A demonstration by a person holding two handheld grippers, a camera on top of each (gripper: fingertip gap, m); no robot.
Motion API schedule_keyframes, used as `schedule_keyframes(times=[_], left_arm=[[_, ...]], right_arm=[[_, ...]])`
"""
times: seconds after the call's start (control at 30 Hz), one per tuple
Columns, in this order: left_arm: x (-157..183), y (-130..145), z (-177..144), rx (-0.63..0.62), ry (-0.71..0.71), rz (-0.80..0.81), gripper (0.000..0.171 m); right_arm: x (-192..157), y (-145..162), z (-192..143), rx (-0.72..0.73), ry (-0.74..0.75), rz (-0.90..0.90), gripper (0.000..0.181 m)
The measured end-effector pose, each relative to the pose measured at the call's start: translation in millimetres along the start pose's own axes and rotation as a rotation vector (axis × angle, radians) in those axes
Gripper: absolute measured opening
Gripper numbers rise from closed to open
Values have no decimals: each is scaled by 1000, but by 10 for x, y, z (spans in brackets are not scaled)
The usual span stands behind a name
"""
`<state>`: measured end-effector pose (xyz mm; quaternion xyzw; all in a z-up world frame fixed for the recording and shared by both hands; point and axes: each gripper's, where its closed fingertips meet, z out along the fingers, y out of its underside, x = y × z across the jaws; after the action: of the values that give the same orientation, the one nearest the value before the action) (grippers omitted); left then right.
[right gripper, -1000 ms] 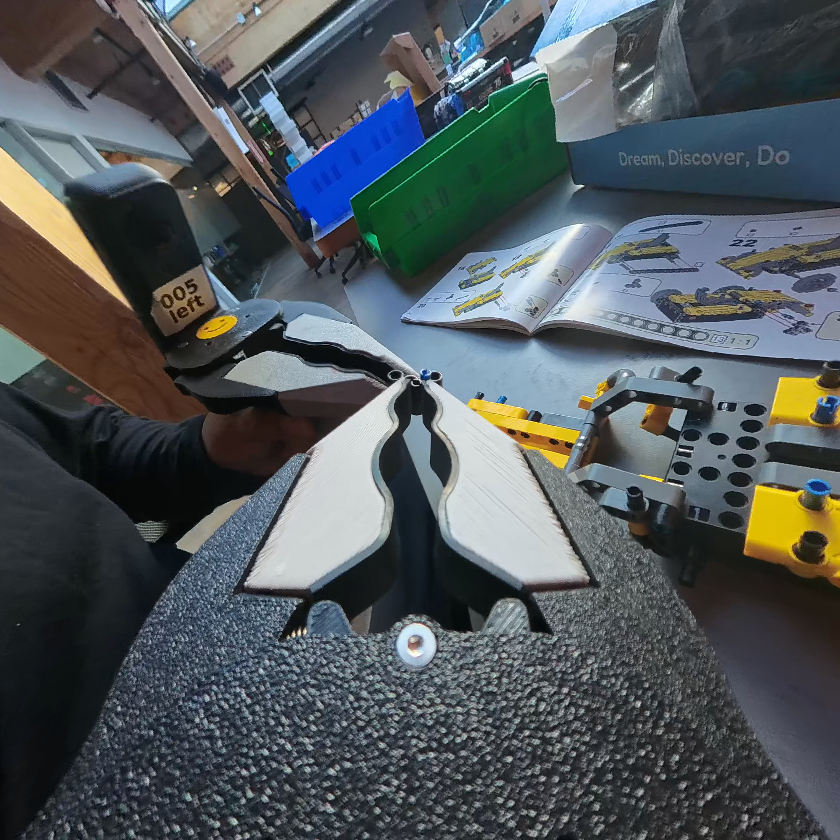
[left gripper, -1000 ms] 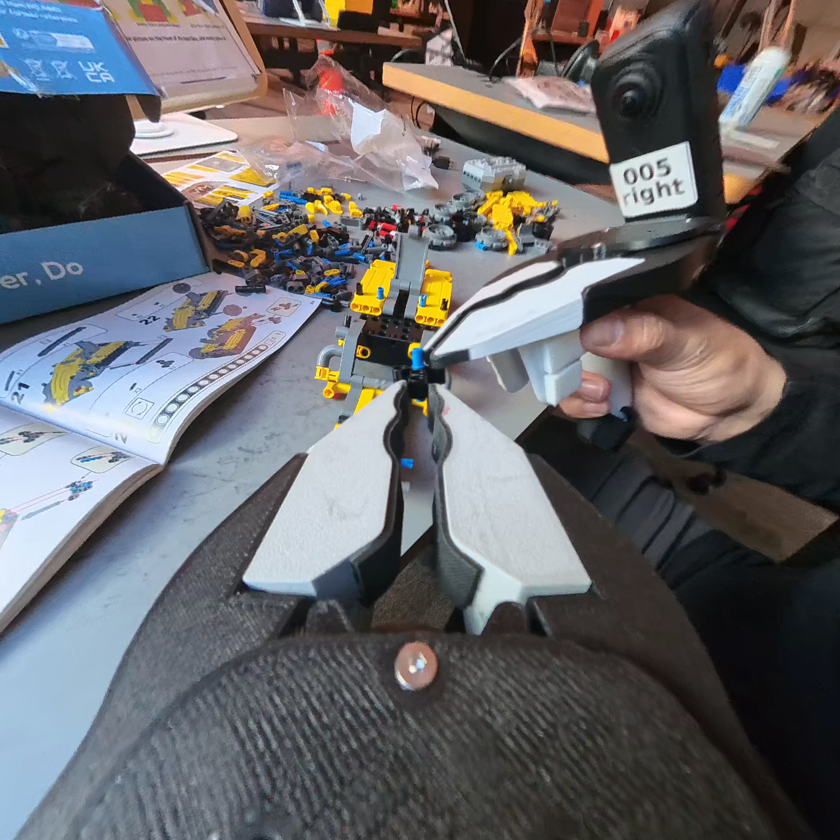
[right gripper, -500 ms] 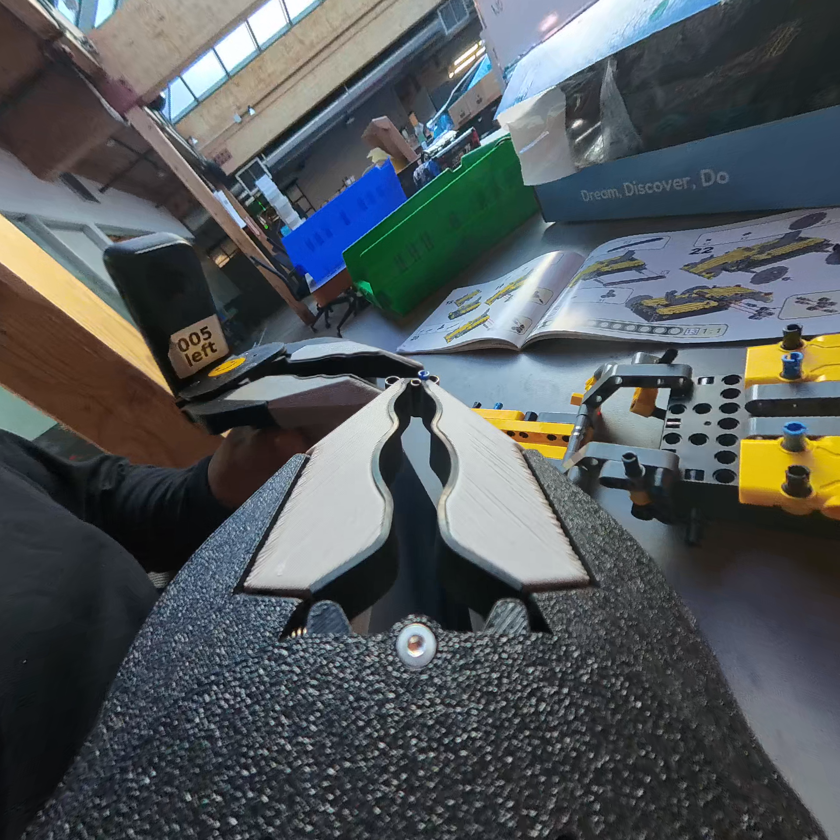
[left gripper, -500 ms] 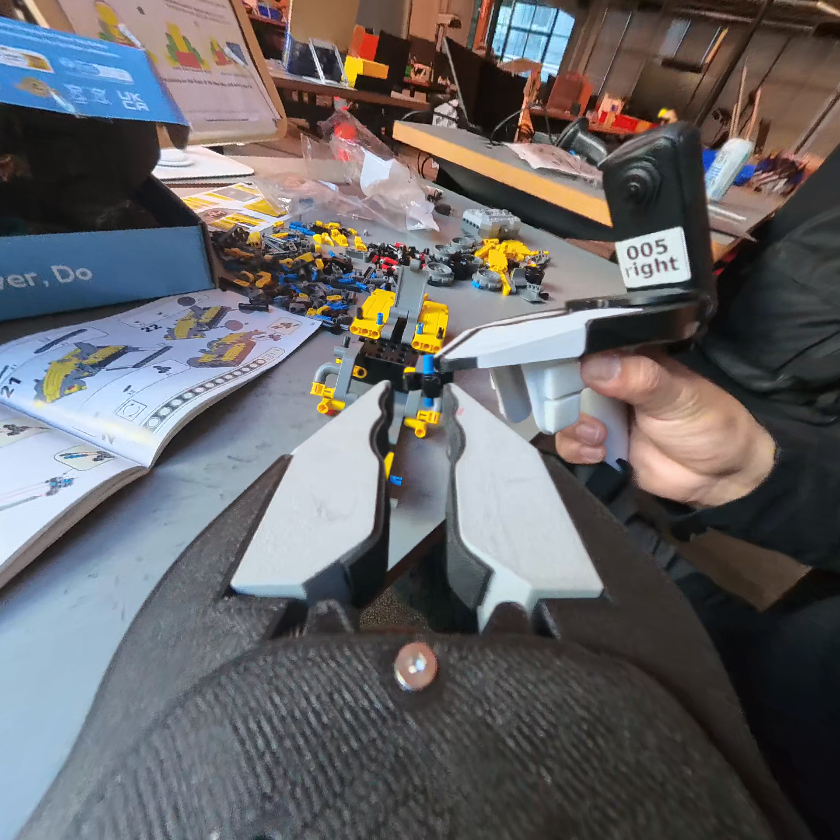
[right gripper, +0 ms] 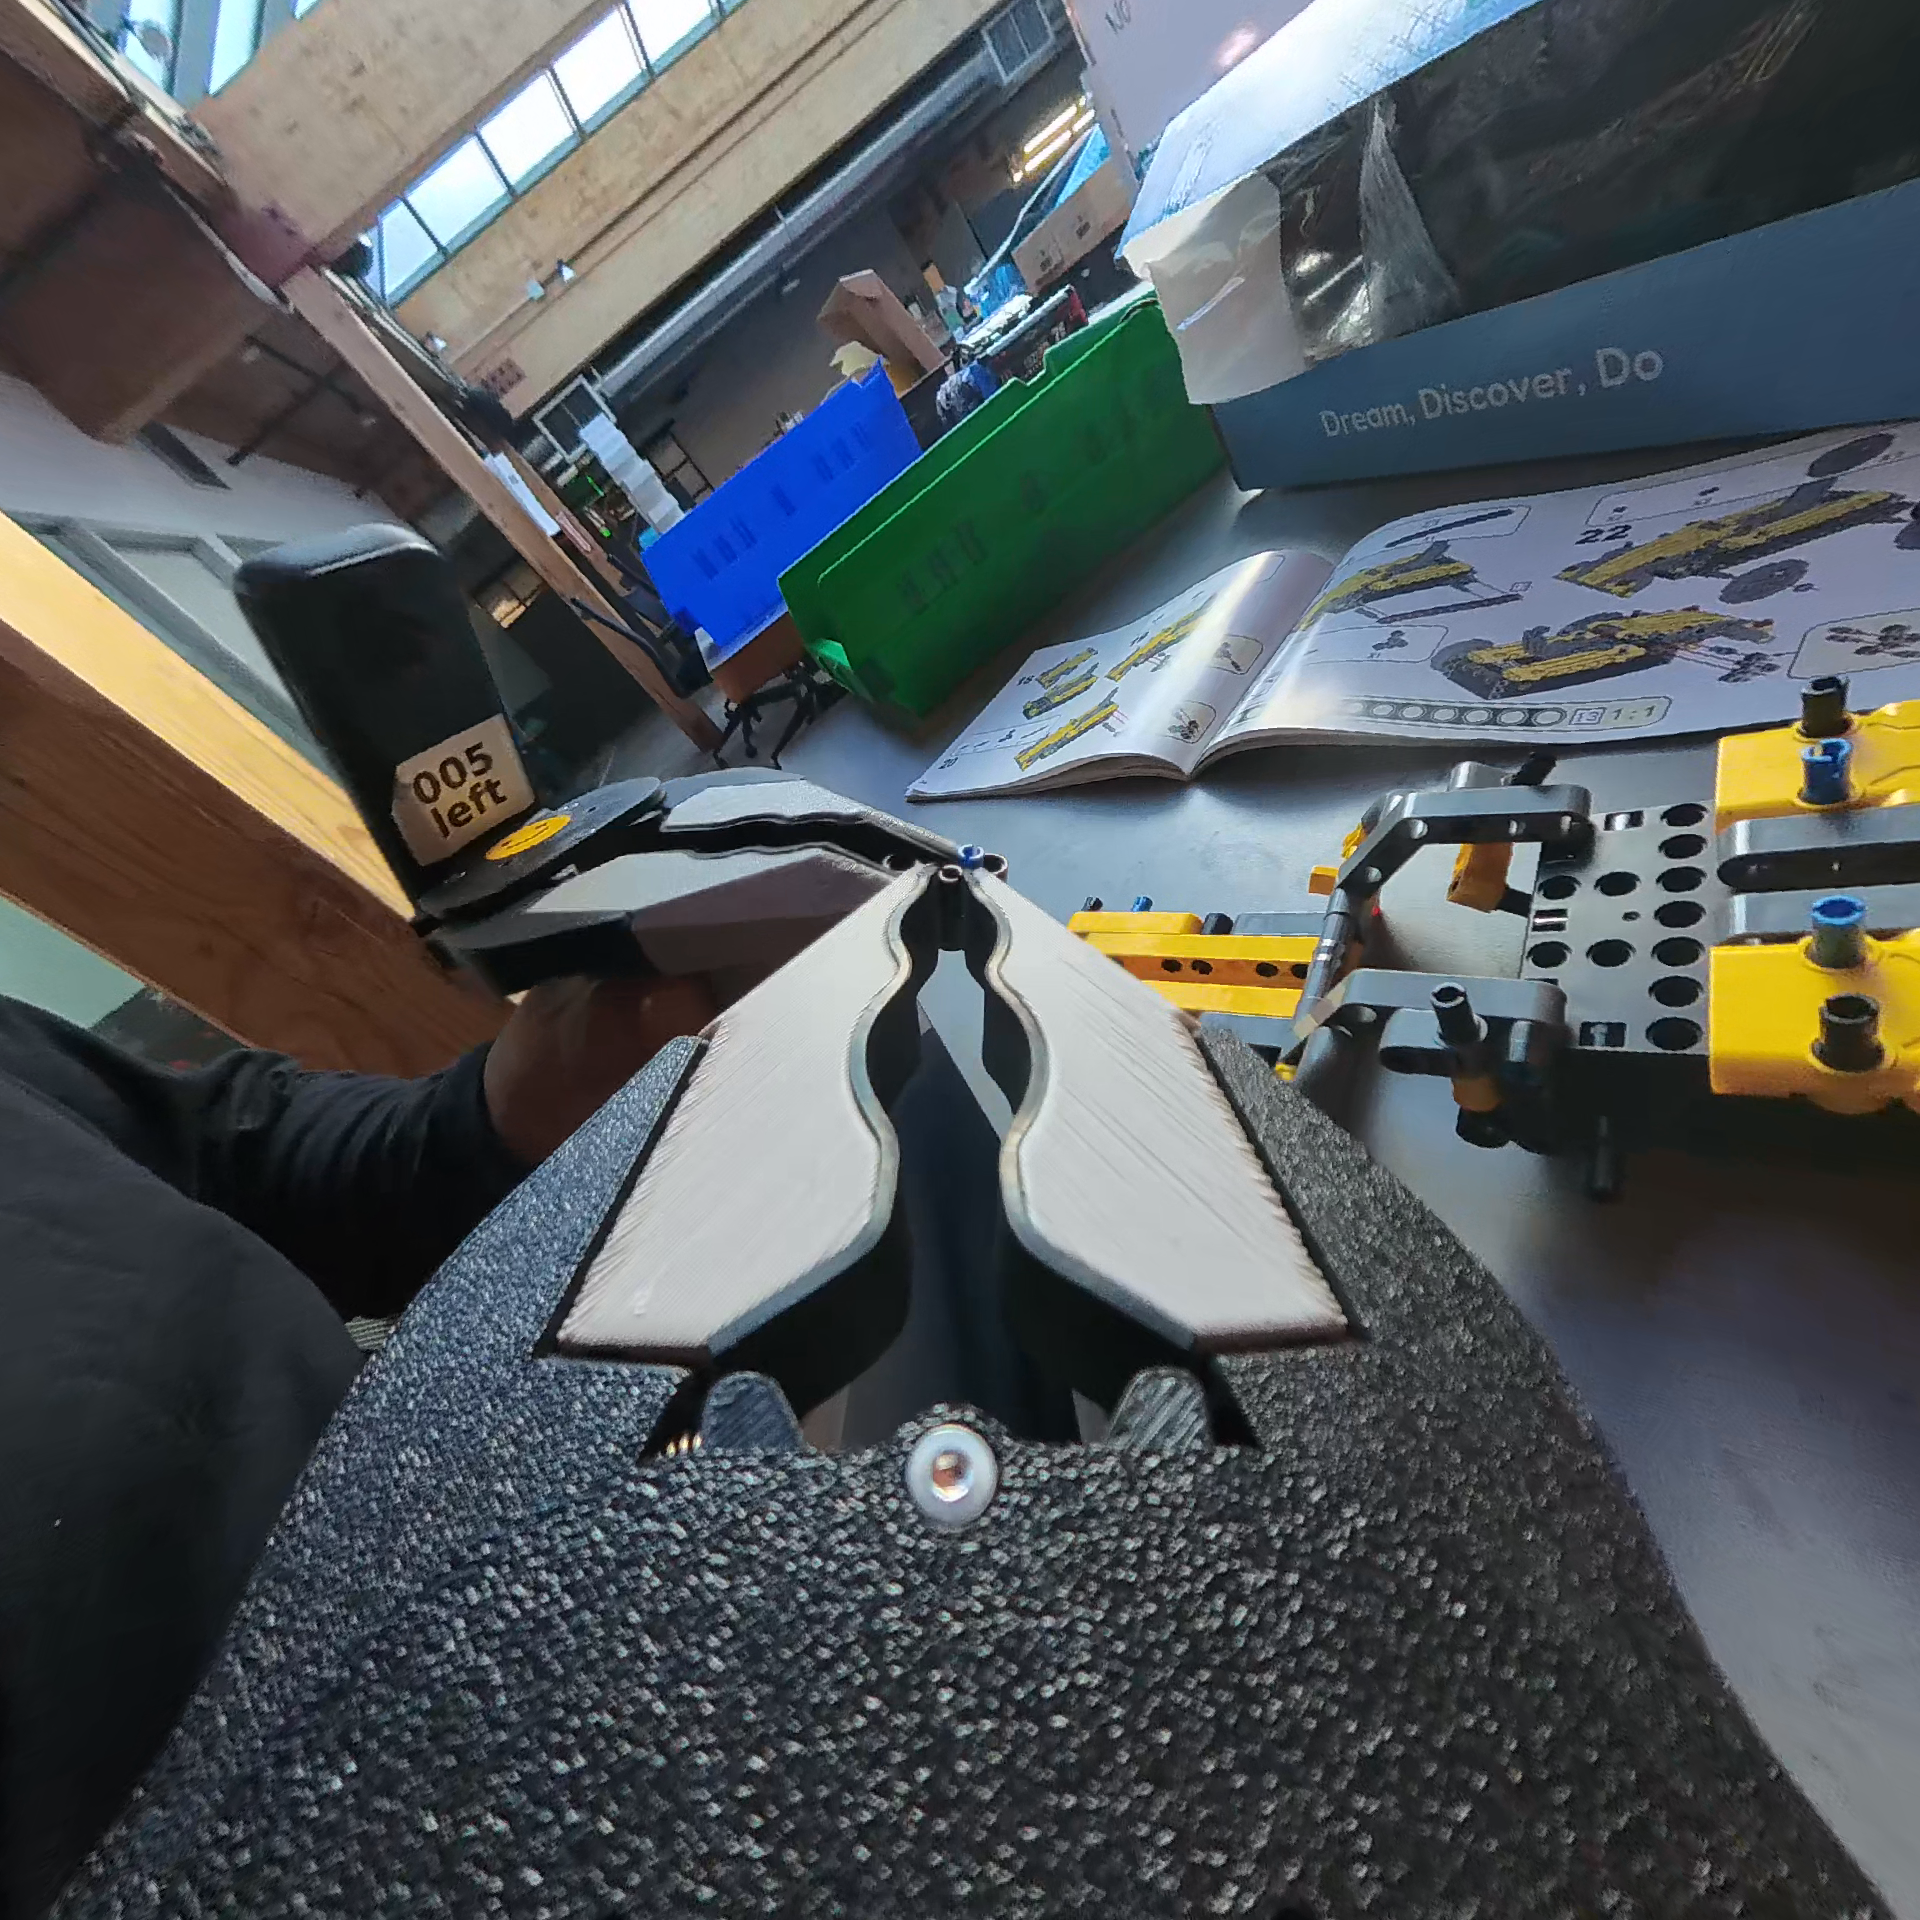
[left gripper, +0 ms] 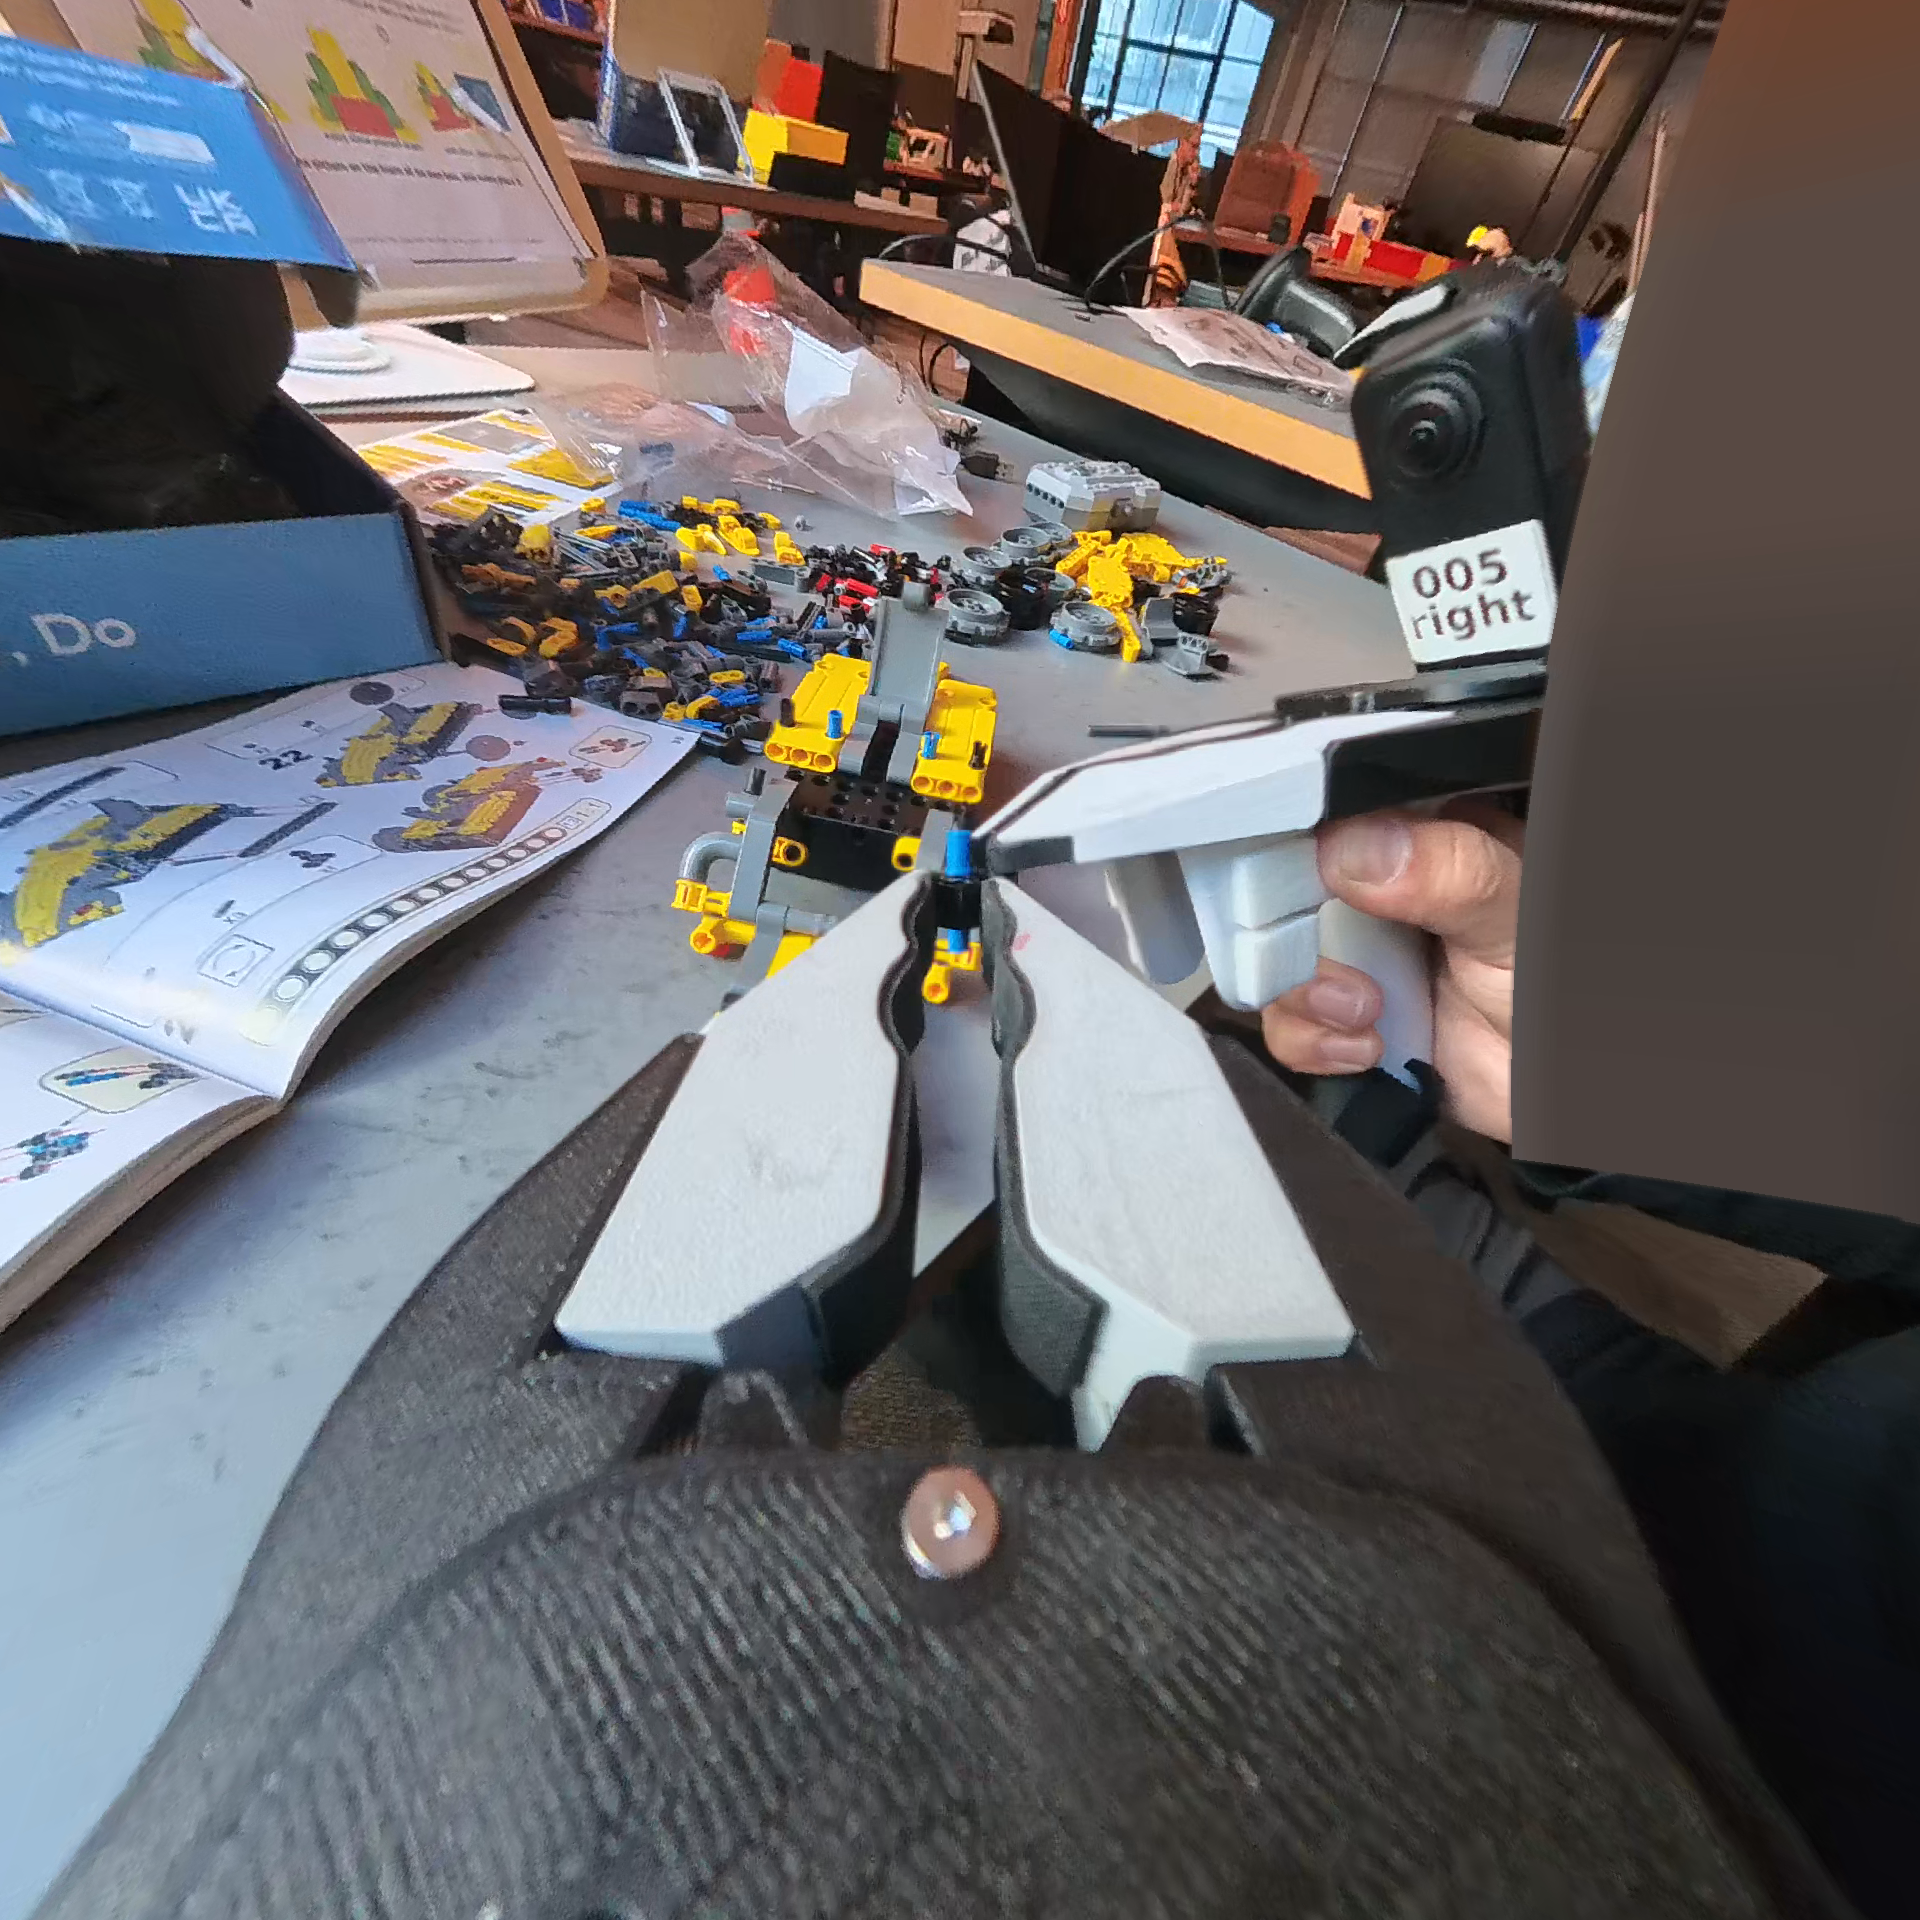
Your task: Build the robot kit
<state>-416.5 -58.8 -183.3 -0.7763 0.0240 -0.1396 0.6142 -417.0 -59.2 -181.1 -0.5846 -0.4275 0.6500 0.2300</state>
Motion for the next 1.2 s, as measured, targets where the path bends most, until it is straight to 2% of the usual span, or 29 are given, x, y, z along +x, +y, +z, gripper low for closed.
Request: schedule_keyframes(times=[0.17,0.33,0.43,0.5,0.6,0.67,0.73,0.93,1.2], left_arm=[[-5,0,3,33,-2,10,4],[-30,-1,9,24,-40,48,4],[-20,-8,-17,7,-12,55,4],[-14,-20,-18,-3,-27,110,4],[13,-56,48,25,-20,87,5],[44,-56,83,8,-36,161,6],[78,-46,127,-12,-51,233,5],[229,-113,270,-9,-36,240,7],[588,-160,653,-12,-85,314,7]], right_arm=[[6,3,11,4,9,-4,3],[18,-5,26,-4,9,-3,3],[-13,-12,31,-10,8,-20,3],[-13,-58,19,27,5,11,2],[22,-128,-37,80,15,59,1],[45,-136,-83,108,10,107,1],[78,-147,-132,138,0,159,1],[105,-260,-338,192,12,180,0],[254,-355,-851,215,55,194,0]])
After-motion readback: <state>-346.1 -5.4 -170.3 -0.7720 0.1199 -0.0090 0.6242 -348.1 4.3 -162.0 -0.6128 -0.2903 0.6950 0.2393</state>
